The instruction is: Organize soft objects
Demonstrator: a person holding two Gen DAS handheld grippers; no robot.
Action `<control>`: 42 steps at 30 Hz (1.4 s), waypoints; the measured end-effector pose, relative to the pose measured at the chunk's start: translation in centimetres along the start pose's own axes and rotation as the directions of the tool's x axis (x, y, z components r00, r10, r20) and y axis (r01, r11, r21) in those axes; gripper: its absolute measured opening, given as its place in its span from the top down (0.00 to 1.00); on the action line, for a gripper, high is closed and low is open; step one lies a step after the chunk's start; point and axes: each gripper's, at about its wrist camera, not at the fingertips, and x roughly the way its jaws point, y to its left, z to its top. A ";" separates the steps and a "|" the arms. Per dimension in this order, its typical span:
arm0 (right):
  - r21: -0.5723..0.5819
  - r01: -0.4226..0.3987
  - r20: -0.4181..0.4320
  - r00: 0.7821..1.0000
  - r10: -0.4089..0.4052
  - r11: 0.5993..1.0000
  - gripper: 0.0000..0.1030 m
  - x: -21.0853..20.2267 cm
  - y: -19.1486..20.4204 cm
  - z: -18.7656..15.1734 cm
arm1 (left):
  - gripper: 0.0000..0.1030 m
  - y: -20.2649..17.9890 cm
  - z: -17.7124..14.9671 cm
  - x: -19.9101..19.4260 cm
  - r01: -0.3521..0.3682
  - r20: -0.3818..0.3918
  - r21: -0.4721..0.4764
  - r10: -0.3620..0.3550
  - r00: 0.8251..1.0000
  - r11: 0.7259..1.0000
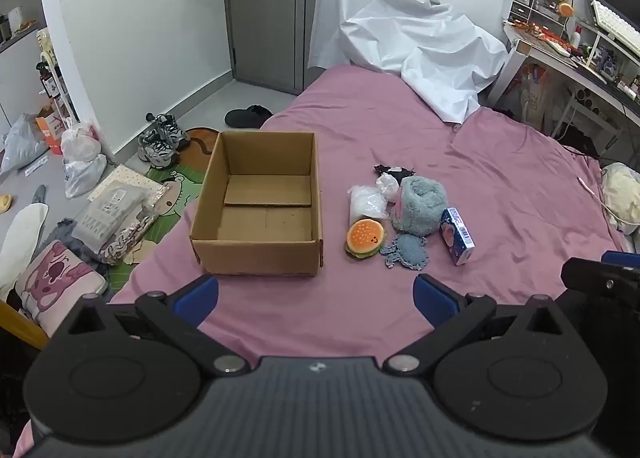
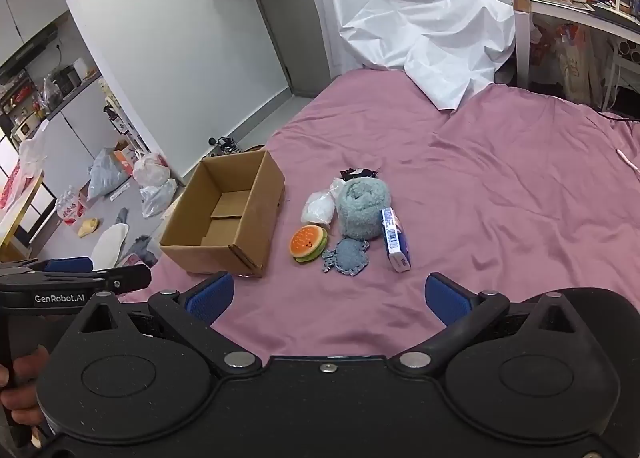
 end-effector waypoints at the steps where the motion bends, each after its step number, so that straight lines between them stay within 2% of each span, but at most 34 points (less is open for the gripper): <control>1: 0.001 -0.001 -0.001 1.000 0.001 1.000 0.00 0.0 0.1 0.1 | 0.00 0.0 0.0 0.0 -0.001 0.000 -0.003 0.001 1.000 1.000; 8: -0.017 -0.002 0.020 1.000 0.002 1.000 0.00 -0.7 0.8 0.5 | 0.00 -0.6 0.3 0.0 -0.019 0.002 -0.023 0.019 1.000 1.000; 10: -0.027 0.003 0.025 1.000 -0.002 1.000 0.00 -0.8 1.3 0.7 | 0.00 0.2 0.0 -1.2 0.015 0.019 -0.019 -0.015 1.000 1.000; 13: -0.043 -0.002 0.030 1.000 0.003 0.999 0.00 -1.2 1.5 0.7 | 0.00 0.4 0.0 -1.6 0.021 0.027 -0.020 -0.020 0.999 1.000; 22: -0.040 0.006 0.032 0.999 -0.005 0.999 0.00 -1.1 1.6 0.8 | 0.00 0.7 -0.1 -1.6 0.028 0.029 -0.020 -0.027 0.999 0.999; 33: -0.039 0.005 0.044 0.999 -0.004 0.999 0.00 -1.1 1.4 0.3 | 0.00 0.4 -0.1 -2.5 0.048 0.069 -0.023 -0.046 0.997 0.999; 42: -0.041 0.005 0.046 0.999 -0.004 0.999 0.00 -1.1 1.3 0.2 | 0.00 0.2 -0.4 -2.2 0.042 0.064 -0.018 -0.040 0.997 0.999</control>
